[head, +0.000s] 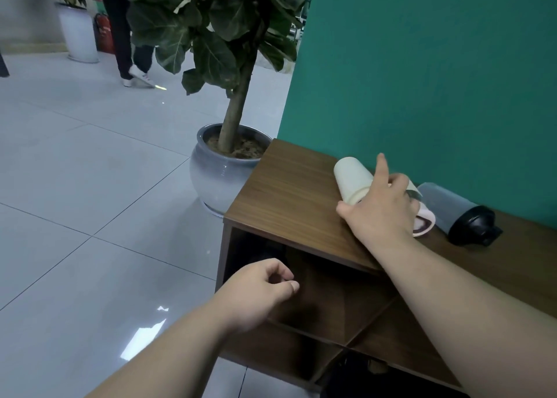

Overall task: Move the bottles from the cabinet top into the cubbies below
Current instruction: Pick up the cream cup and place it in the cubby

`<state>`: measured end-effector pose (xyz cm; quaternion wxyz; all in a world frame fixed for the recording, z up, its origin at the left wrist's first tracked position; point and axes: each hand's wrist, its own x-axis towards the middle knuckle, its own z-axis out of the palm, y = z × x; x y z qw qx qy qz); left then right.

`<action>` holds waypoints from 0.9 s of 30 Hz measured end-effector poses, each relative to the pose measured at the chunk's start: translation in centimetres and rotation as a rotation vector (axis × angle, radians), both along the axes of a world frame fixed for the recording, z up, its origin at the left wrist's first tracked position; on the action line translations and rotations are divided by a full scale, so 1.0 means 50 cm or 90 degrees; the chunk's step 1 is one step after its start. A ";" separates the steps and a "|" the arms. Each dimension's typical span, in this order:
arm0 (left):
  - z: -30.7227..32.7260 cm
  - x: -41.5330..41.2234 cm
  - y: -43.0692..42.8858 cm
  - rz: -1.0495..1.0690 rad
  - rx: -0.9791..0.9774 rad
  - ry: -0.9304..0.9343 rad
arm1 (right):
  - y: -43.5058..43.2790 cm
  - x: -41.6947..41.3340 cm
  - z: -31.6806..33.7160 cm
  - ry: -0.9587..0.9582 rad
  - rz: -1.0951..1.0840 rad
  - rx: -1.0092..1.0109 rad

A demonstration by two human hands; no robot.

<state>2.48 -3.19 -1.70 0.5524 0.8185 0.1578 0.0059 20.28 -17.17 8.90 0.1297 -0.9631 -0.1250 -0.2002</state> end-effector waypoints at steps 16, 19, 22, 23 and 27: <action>0.032 -0.072 -0.060 0.046 -0.100 -0.136 | -0.159 -0.299 0.165 0.128 0.349 0.195; 0.000 -0.062 -0.089 -0.014 0.002 -0.099 | -0.178 -0.310 0.143 0.213 0.360 0.174; -0.067 -0.032 -0.121 -0.080 0.017 -0.054 | -0.177 -0.318 0.064 0.260 0.336 0.167; -0.093 -0.022 -0.129 -0.093 0.013 -0.053 | -0.177 -0.323 0.029 0.276 0.327 0.177; -0.173 -0.004 -0.138 -0.134 0.013 0.000 | -0.188 -0.322 -0.105 0.429 0.318 0.315</action>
